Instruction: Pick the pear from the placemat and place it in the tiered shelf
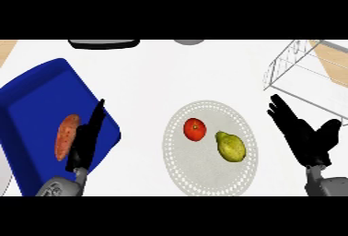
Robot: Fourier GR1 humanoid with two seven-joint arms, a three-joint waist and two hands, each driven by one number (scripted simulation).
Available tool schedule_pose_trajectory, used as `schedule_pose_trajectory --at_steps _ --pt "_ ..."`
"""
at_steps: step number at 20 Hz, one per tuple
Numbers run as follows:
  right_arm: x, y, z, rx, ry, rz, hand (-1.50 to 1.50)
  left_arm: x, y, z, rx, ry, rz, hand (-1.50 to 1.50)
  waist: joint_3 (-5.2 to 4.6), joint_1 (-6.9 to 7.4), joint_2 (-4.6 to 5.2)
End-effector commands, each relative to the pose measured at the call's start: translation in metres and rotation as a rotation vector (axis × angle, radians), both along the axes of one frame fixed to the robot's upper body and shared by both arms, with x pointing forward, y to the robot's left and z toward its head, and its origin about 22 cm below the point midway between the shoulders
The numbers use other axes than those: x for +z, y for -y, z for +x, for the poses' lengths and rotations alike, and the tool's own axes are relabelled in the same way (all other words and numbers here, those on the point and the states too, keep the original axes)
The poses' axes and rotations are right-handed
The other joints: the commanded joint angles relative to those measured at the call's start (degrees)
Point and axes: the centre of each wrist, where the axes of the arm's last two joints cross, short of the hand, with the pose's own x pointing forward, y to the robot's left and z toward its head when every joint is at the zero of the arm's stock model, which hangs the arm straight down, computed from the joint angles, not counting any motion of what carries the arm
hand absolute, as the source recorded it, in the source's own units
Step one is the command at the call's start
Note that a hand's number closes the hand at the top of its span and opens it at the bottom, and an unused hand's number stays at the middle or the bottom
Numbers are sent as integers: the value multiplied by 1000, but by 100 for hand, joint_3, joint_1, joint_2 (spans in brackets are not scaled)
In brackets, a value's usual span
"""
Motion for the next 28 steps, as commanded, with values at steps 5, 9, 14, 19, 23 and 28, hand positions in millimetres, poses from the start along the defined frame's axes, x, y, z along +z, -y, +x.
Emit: schedule_pose_trajectory --at_steps 5,9,14,19,23,28 --pt "17 -71 52 50 -68 391 150 22 -72 3 52 44 6 0 46 554 -93" --pt "-10 -32 42 -328 -244 -178 150 14 -77 -5 54 -8 -33 0 -4 503 -113" --pt "22 -128 30 -138 -257 25 -150 15 -121 -29 77 0 -67 0 37 241 -152" --pt "83 -106 43 -132 -296 -231 -150 14 -111 -22 95 -26 -63 0 30 193 -168" --pt "102 -74 63 -48 -368 -492 -150 -3 -117 -30 79 -20 -65 0 25 243 -132" --pt "128 -75 81 193 -494 -609 -150 15 -111 -19 62 -31 -65 0 38 308 -113"
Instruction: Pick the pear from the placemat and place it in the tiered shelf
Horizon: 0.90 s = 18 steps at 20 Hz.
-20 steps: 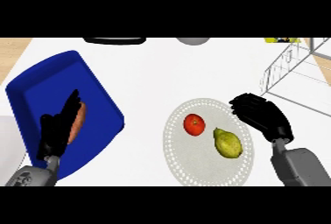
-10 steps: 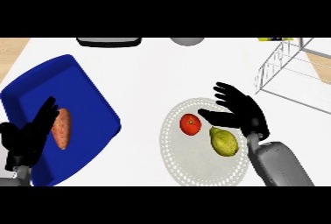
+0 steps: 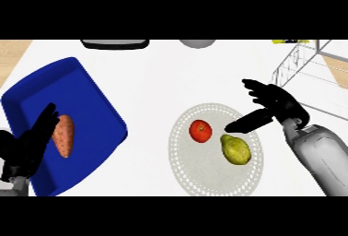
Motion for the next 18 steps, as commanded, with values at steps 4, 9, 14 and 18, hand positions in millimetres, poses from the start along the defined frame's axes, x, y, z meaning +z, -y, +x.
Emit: schedule_pose_trajectory --at_steps 4,9,14,18 --pt "19 9 17 367 -266 -170 -150 -6 8 0 -17 -4 -22 0 -5 102 44" --pt "-1 -6 16 520 -350 -254 -150 -3 -6 -1 -5 12 -10 0 -4 47 24" --pt "-15 2 24 568 -384 -297 -150 -8 -3 -2 -3 -21 -8 0 0 -13 17" --pt "-31 -7 28 564 -393 -303 -150 5 -11 -5 6 11 4 0 2 -14 10"
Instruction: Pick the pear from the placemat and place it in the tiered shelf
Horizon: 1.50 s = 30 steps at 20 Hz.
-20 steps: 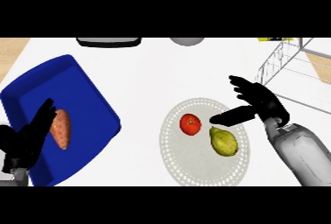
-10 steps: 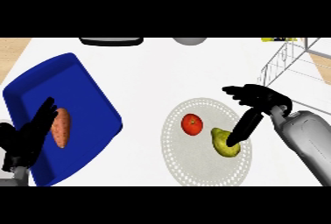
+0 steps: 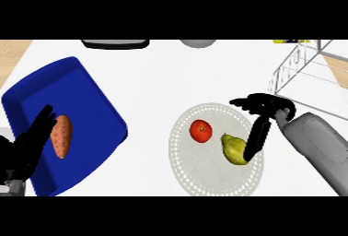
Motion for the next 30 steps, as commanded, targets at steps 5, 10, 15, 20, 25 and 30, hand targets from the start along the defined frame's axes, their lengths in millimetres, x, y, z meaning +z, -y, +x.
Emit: schedule_pose_trajectory --at_steps 5,10,15,20,25,30 --pt "-16 -10 -2 48 -62 -91 -150 -4 0 12 13 -9 -6 0 -7 -72 -4" --pt "-71 8 -6 42 -66 -102 -150 8 10 15 2 -18 -5 0 -1 -41 5" --pt "-69 1 -15 38 -52 -79 -150 10 -6 -7 10 -29 2 0 -4 -57 -11" --pt "-84 2 -8 55 -41 -71 -150 -5 0 6 15 -12 -9 0 -5 -55 0" --pt "-117 3 -35 42 -97 -63 -150 21 0 5 -2 -5 -3 0 0 -39 -2" --pt "-102 -4 -19 29 -94 -15 150 0 -2 -5 10 -18 -5 0 -2 -11 3"
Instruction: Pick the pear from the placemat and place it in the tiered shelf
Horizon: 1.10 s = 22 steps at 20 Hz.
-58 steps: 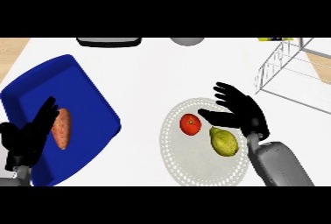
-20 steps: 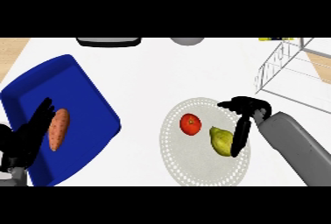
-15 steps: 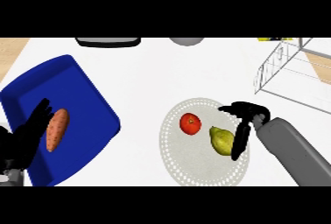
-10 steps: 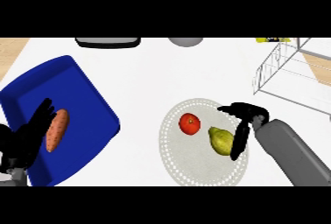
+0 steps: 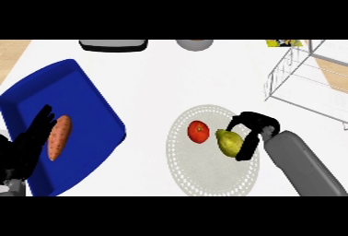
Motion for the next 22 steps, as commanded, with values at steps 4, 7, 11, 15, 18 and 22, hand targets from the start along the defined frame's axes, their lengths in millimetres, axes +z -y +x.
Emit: schedule_pose_trajectory --at_steps 4,7,11,15,18,22 --pt "-35 -7 -14 57 -50 22 150 6 -2 -2 -11 -6 0 0 122 86 154" --pt "-44 -11 -22 59 1 19 150 5 -1 10 -20 3 -6 0 120 40 168" --pt "-25 -2 -14 46 76 -6 150 -10 -3 -3 -5 -4 1 0 116 18 148" --pt "-4 10 -6 -4 291 -26 150 0 5 7 6 -3 -12 0 118 8 140" --pt "44 50 -10 17 595 -169 150 4 -10 -5 10 -5 -12 0 123 -91 72" --pt "76 64 -22 3 901 -232 150 -10 10 -7 35 -19 -19 0 120 -245 56"
